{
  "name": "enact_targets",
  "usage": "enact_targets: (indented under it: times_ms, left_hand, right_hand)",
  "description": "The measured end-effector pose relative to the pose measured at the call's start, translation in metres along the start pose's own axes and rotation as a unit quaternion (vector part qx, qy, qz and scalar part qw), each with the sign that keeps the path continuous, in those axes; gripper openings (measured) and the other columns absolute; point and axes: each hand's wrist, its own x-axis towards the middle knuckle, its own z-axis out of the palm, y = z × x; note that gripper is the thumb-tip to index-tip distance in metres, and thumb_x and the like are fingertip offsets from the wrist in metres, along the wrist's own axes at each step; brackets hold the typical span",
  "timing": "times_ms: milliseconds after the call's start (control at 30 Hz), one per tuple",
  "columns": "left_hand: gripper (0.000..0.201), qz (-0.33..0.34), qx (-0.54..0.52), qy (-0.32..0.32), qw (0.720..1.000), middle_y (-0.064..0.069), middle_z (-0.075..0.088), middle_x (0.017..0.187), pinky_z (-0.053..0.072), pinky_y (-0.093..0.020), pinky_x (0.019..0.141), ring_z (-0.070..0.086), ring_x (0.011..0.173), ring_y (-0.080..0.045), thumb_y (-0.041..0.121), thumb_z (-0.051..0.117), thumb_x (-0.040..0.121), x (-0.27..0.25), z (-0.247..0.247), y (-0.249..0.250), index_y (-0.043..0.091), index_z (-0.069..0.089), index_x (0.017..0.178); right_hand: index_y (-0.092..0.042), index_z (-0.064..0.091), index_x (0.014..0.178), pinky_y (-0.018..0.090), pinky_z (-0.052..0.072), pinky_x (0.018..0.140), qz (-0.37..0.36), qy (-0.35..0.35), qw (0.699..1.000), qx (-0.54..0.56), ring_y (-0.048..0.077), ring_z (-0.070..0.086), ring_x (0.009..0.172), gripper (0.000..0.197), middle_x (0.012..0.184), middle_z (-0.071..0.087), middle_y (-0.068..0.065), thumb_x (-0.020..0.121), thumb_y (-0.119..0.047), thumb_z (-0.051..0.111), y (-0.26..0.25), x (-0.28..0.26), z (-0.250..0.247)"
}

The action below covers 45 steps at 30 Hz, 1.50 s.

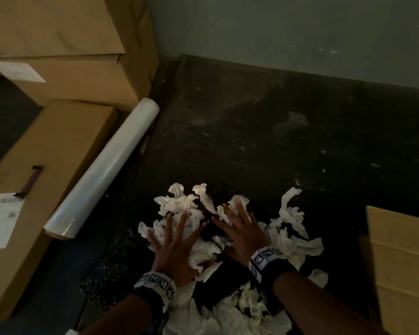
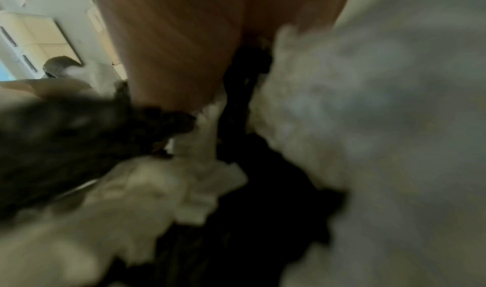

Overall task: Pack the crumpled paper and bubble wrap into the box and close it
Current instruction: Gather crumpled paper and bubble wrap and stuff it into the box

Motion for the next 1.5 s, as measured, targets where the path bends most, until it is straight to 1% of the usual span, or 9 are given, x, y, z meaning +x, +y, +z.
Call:
enact_targets:
  times_ms: [100, 233, 433, 567, 733, 933, 1133, 1300, 1500]
  left_hand:
    - [0.093, 0.007, 0.007, 0.016, 1.0, 0.007, -0.038, 0.161, -0.02, -0.078, 0.104, -0.039, 0.145, -0.035, 0.096, 0.03, 0.076, 0.002, 0.005, -0.003, 0.061, -0.014, 0.15]
    - [0.098, 0.017, -0.013, 0.004, 1.0, 0.005, -0.023, 0.167, 0.004, -0.077, 0.113, -0.024, 0.152, -0.033, 0.071, 0.066, 0.08, 0.006, 0.007, -0.009, 0.059, 0.001, 0.154]
    - [0.083, 0.032, -0.076, 0.011, 0.997, 0.018, -0.025, 0.16, 0.016, -0.053, 0.123, -0.026, 0.147, -0.013, 0.022, 0.063, 0.096, -0.001, -0.008, -0.002, 0.05, 0.012, 0.156]
    - [0.089, 0.032, -0.082, 0.018, 0.996, 0.024, -0.021, 0.163, 0.042, -0.057, 0.111, -0.012, 0.155, -0.014, 0.021, 0.063, 0.095, 0.0, -0.003, -0.005, 0.058, 0.007, 0.153]
    - [0.094, 0.053, -0.093, 0.06, 0.993, 0.024, -0.007, 0.166, 0.056, -0.043, 0.097, 0.015, 0.155, -0.016, 0.014, 0.065, 0.092, 0.002, -0.001, -0.006, 0.059, 0.01, 0.153]
    - [0.095, 0.043, -0.15, 0.11, 0.982, 0.022, 0.009, 0.164, 0.059, -0.039, 0.091, 0.046, 0.141, -0.019, 0.008, 0.072, 0.084, -0.002, -0.015, -0.004, 0.061, 0.026, 0.148]
    - [0.092, 0.092, -0.171, 0.186, 0.963, 0.021, 0.017, 0.164, 0.059, -0.043, 0.092, 0.048, 0.14, -0.017, 0.025, 0.079, 0.082, -0.016, -0.046, -0.005, 0.067, 0.026, 0.144]
    - [0.082, 0.116, -0.176, 0.248, 0.946, 0.018, 0.027, 0.161, 0.06, -0.038, 0.087, 0.061, 0.126, -0.02, 0.03, 0.084, 0.08, -0.039, -0.083, 0.001, 0.059, 0.04, 0.142]
    - [0.08, 0.152, -0.148, 0.292, 0.933, 0.016, 0.023, 0.165, 0.049, -0.037, 0.104, 0.049, 0.138, -0.019, 0.035, 0.082, 0.081, -0.075, -0.134, 0.013, 0.058, 0.039, 0.144]
  right_hand:
    - [-0.047, 0.01, 0.154, 0.064, 0.005, 0.118, -0.007, 0.016, 0.999, 0.033, 0.032, -0.029, 0.146, 0.078, 0.165, -0.016, -0.002, 0.089, -0.061, 0.052, 0.0, -0.002, 0.001]
    - [-0.035, 0.035, 0.151, 0.059, 0.02, 0.119, -0.011, 0.048, 0.995, 0.082, 0.033, -0.015, 0.149, 0.061, 0.166, 0.002, 0.001, 0.096, -0.032, 0.06, -0.006, 0.001, -0.002]
    - [-0.032, 0.028, 0.155, 0.052, 0.032, 0.116, 0.036, 0.024, 0.996, 0.082, 0.028, -0.001, 0.153, 0.056, 0.167, 0.007, -0.005, 0.103, -0.018, 0.045, -0.028, 0.001, -0.004]
    - [-0.027, 0.03, 0.155, 0.057, 0.036, 0.112, 0.049, 0.005, 0.995, 0.091, 0.03, 0.005, 0.152, 0.056, 0.166, 0.014, -0.001, 0.101, -0.016, 0.043, -0.031, 0.003, -0.003]
    - [-0.024, 0.031, 0.155, 0.055, 0.036, 0.112, 0.039, 0.0, 0.996, 0.078, 0.029, 0.008, 0.152, 0.054, 0.165, 0.016, 0.002, 0.103, -0.017, 0.041, -0.032, 0.0, -0.018]
    - [-0.028, 0.031, 0.154, 0.054, 0.037, 0.111, 0.049, 0.015, 0.997, 0.058, 0.028, 0.013, 0.151, 0.05, 0.166, 0.013, 0.0, 0.105, -0.021, 0.039, -0.038, -0.004, -0.038]
    - [-0.031, 0.027, 0.154, 0.053, 0.036, 0.113, 0.05, 0.049, 0.997, 0.036, 0.025, 0.009, 0.152, 0.054, 0.166, 0.007, -0.003, 0.103, -0.024, 0.043, -0.049, -0.025, -0.074]
    - [-0.031, 0.029, 0.154, 0.051, 0.036, 0.112, 0.043, 0.115, 0.992, 0.018, 0.023, 0.01, 0.152, 0.054, 0.166, 0.008, -0.004, 0.103, -0.021, 0.04, -0.066, -0.053, -0.114]
    - [-0.026, 0.055, 0.139, 0.056, 0.058, 0.084, 0.003, 0.271, 0.963, -0.003, 0.031, 0.042, 0.14, 0.056, 0.155, 0.041, 0.003, 0.085, -0.012, 0.067, -0.076, -0.088, -0.149]
